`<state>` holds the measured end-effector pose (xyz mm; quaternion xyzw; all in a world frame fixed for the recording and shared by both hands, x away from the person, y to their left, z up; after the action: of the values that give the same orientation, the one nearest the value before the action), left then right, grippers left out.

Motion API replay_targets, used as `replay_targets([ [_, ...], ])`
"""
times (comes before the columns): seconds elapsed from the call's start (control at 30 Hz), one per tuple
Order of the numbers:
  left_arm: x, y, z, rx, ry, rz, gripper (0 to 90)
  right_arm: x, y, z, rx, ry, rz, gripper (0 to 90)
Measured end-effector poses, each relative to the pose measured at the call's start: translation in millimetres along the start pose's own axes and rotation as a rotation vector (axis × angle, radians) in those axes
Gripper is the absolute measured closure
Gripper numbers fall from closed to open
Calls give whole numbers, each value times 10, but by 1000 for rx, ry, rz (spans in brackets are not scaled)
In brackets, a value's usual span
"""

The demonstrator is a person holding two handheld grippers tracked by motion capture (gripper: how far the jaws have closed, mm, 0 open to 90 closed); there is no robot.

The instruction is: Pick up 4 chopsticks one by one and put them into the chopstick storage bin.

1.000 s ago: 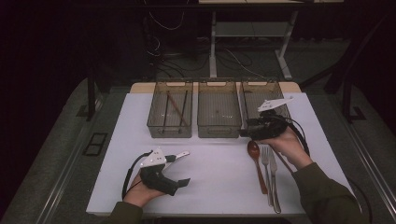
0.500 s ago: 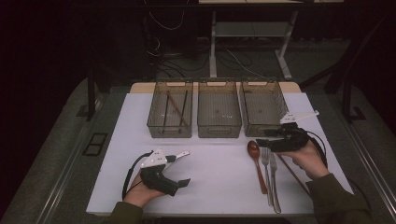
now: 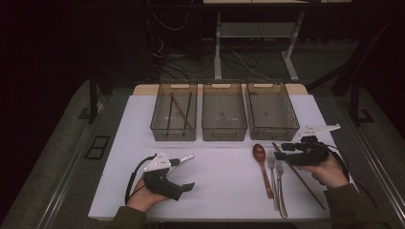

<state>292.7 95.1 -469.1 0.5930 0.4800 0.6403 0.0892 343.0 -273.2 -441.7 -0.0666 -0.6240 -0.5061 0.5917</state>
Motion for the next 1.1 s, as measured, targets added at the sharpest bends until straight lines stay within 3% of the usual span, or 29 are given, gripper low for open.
replay_targets([
  [0.2, 0, 1, 2, 0, 2, 0, 0, -1, -208, -60, -31, -46, 51, 558],
  [0.33, 1, 1, 1, -2, 3, 3, 0, 3, -353, -121, -46, -101, 81, 601],
  [0.57, 2, 3, 5, 0, 6, 0, 0, -10, -594, -196, -106, -120, 123, 716],
  [0.8, 1, 0, 5, -1, 7, 4, 0, -62, -656, -235, -124, -151, 143, 765],
  [1.1, -1, 3, 7, 1, 8, 1, 0, -108, -693, -249, -133, -153, 172, 788],
])
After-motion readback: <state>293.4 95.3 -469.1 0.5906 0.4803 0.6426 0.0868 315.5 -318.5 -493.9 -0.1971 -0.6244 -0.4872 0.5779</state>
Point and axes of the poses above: each handheld gripper's, and its own axes: x roughly backward along the jaws, y roughly out of its top, z roughly to its left, the point moved 7 cm from there along -x, roughly forward along the jaws, and after that the axes turned 13 degrees about z, right-handed, at the moved point
